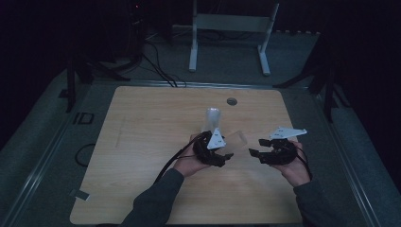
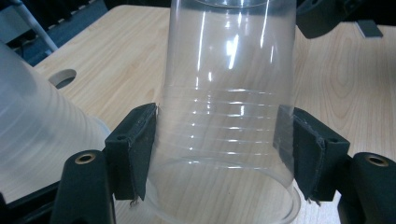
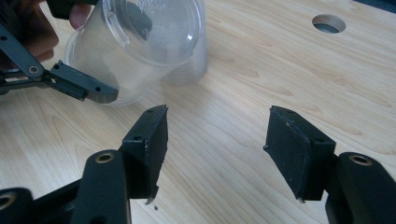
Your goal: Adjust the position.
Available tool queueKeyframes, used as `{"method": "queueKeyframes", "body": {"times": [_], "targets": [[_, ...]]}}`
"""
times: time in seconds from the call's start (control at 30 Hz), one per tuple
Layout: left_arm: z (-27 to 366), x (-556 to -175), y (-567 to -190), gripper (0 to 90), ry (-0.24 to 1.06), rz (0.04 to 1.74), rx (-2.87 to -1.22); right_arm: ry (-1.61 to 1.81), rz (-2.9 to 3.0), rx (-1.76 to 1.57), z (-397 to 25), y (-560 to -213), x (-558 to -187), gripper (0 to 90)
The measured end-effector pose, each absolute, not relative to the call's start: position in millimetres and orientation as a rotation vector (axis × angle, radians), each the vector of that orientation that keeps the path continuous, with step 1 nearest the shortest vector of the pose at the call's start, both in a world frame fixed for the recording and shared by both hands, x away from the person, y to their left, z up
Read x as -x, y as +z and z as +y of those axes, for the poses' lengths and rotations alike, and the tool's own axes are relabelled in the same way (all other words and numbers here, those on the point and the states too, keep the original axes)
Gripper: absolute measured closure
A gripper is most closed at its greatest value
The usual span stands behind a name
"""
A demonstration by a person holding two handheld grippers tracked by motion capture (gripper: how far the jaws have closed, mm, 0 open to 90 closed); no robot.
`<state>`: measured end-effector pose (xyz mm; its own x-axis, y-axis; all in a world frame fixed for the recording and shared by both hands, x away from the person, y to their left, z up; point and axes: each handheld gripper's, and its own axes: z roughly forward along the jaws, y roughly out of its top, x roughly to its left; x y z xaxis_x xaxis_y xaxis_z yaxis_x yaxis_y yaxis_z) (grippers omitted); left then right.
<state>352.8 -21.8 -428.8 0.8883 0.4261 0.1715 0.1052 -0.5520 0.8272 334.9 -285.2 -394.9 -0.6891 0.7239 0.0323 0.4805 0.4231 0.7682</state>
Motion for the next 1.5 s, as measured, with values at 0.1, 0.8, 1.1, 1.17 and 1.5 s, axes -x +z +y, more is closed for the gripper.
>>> {"method": "queueKeyframes", "body": {"times": [0.1, 0.8, 1.1, 1.17, 1.5], "targets": [[-21.9, -353.2, -429.4, 31.2, 0.443, 0.378, -2.138, 1.109, 2.403, -1.028, -284.2, -395.4, -337.5, 38.5], [-23.0, -350.9, -430.4, 31.3, 0.473, 0.335, -2.177, 0.957, 2.482, -0.915, -275.2, -389.2, -339.7, 38.3], [-25.2, -349.1, -430.4, 31.3, 0.466, 0.297, -2.209, 0.917, 2.522, -0.865, -271.9, -387.0, -339.6, 38.3], [-24.9, -349.2, -430.5, 31.3, 0.454, 0.288, -2.218, 0.892, 2.552, -0.837, -269.5, -385.8, -339.4, 38.1], [-22.6, -350.5, -433.0, 31.3, 0.424, 0.275, -2.252, 0.830, 2.628, -0.734, -261.1, -382.3, -342.2, 37.7]]}}
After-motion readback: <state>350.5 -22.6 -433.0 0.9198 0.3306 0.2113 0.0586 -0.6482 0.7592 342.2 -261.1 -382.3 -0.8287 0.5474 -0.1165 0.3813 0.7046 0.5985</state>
